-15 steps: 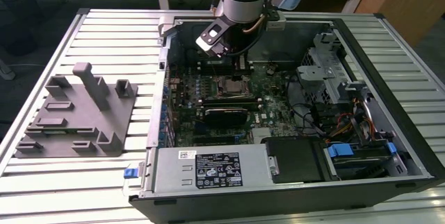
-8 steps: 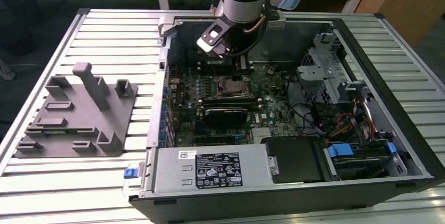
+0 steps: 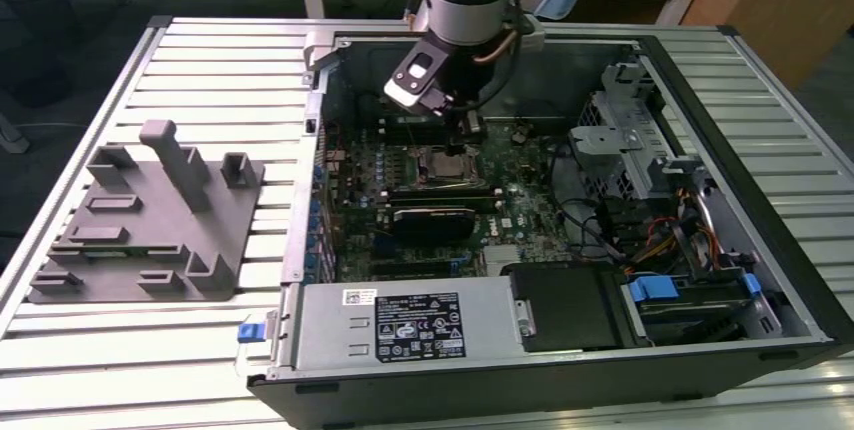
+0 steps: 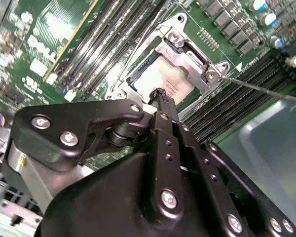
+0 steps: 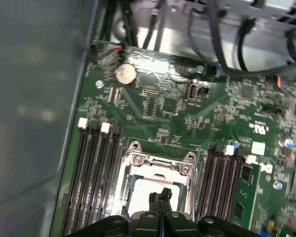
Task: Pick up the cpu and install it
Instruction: 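Close the cpu cover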
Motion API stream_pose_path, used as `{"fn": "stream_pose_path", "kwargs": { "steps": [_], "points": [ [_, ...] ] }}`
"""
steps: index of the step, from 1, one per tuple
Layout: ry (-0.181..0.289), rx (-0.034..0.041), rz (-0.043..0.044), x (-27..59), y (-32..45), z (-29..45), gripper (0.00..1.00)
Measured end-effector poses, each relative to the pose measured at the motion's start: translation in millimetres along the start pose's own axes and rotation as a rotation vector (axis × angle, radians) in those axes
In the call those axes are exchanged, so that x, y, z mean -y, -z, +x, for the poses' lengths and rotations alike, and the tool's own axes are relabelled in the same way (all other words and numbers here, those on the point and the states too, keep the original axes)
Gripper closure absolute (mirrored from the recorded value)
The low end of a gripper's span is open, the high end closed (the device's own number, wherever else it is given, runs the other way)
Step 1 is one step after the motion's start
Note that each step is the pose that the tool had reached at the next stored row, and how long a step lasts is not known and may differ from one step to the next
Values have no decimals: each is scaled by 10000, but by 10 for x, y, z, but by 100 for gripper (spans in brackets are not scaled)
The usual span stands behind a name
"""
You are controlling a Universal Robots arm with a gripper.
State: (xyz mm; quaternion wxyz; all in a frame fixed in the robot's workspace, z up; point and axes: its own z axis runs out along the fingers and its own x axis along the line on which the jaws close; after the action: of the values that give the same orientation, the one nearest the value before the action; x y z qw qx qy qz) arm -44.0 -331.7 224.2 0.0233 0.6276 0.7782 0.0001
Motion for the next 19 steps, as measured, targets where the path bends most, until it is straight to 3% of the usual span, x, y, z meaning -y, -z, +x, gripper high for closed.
{"fn": "stream_pose_path", "kwargs": {
  "steps": [9, 12, 19],
  "points": [
    [1634, -47, -58, 0, -4, 0, 89],
    [2547, -75, -92, 0, -5, 0, 89],
    [3816, -112, -137, 0, -6, 0, 89]
  ]
}}
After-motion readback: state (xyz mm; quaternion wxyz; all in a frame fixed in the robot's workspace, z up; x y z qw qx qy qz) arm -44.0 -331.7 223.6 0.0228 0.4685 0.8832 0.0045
